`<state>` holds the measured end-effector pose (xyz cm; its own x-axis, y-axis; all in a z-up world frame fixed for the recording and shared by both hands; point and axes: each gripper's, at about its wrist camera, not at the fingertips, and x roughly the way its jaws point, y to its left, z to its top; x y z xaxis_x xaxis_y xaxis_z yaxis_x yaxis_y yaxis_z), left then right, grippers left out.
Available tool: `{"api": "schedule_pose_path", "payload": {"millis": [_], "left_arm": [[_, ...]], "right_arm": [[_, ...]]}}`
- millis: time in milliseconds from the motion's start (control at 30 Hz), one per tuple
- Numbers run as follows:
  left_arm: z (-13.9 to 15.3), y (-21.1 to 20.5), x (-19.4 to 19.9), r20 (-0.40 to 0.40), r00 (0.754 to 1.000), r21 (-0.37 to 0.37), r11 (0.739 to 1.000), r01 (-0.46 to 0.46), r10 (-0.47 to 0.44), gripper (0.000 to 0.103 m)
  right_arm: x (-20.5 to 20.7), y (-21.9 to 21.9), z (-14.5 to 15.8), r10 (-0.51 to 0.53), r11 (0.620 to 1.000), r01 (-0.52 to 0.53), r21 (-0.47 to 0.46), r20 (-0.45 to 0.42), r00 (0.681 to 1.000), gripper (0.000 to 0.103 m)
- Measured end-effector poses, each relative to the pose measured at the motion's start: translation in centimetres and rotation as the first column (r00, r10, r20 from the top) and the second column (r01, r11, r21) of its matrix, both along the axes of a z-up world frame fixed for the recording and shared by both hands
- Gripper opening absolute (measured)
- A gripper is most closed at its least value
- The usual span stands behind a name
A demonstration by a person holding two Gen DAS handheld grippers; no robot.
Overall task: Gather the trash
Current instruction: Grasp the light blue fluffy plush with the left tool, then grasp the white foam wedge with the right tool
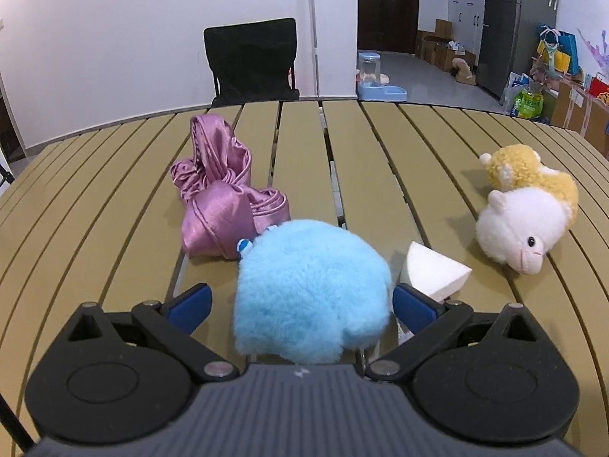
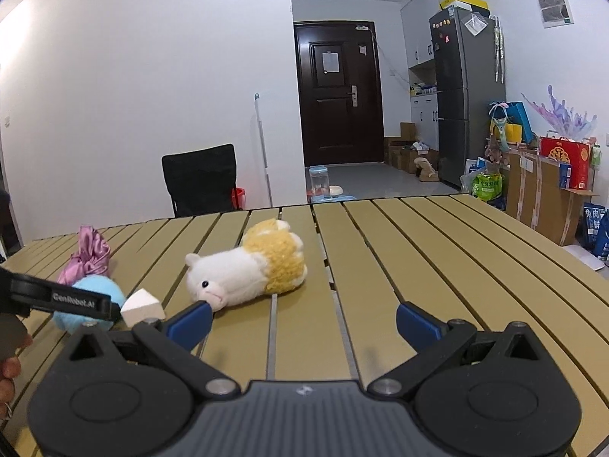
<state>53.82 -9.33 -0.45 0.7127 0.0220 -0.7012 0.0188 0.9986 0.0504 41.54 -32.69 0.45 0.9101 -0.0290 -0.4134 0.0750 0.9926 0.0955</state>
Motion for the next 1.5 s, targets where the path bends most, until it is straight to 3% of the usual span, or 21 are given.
{"api": "schedule_pose_path", "payload": {"millis": [100, 200, 267, 500, 967, 1133, 1500], "left_arm": [[-0.2, 0.3, 0.3, -0.004, 1.000, -0.010, 1.000, -0.001, 0.001, 0.101], [-0.3, 0.7, 0.4, -0.004, 1.000, -0.044, 0.999, 0.012, -0.012, 0.079], [-0.1, 0.9, 0.4, 0.004, 1.000, -0.053, 0.998, 0.019, -0.019, 0.073], [1.0, 2.0, -1.1, 0.059, 0.998, -0.058, 0.998, 0.032, -0.029, 0.072], [5.8, 8.1, -5.0, 0.168, 0.986, -0.110, 0.994, 0.002, 0.017, 0.072], [6.1, 9.9, -5.8, 0.175, 0.984, -0.126, 0.992, -0.012, 0.034, 0.072], [5.2, 11.7, -6.0, 0.162, 0.985, -0.142, 0.989, -0.033, 0.056, 0.072]], "right_arm": [[0.1, 0.1, 0.0, -0.010, 1.000, 0.010, -0.018, 0.010, 1.000, 0.103], [0.6, 0.2, 0.0, -0.005, 1.000, 0.005, -0.015, -0.003, 1.000, 0.103], [0.7, 0.4, -0.1, -0.004, 1.000, 0.004, -0.016, -0.012, 1.000, 0.103], [0.9, 2.3, 0.2, 0.046, 0.998, -0.048, -0.048, -0.032, 0.998, 0.103], [4.8, 11.3, 2.4, 0.204, 0.974, -0.208, -0.087, -0.062, 0.977, 0.103], [7.0, 13.3, 1.7, 0.186, 0.977, -0.196, -0.086, -0.115, 0.976, 0.103], [10.4, 13.9, -1.0, 0.163, 0.983, -0.179, -0.048, -0.235, 0.958, 0.083]]}}
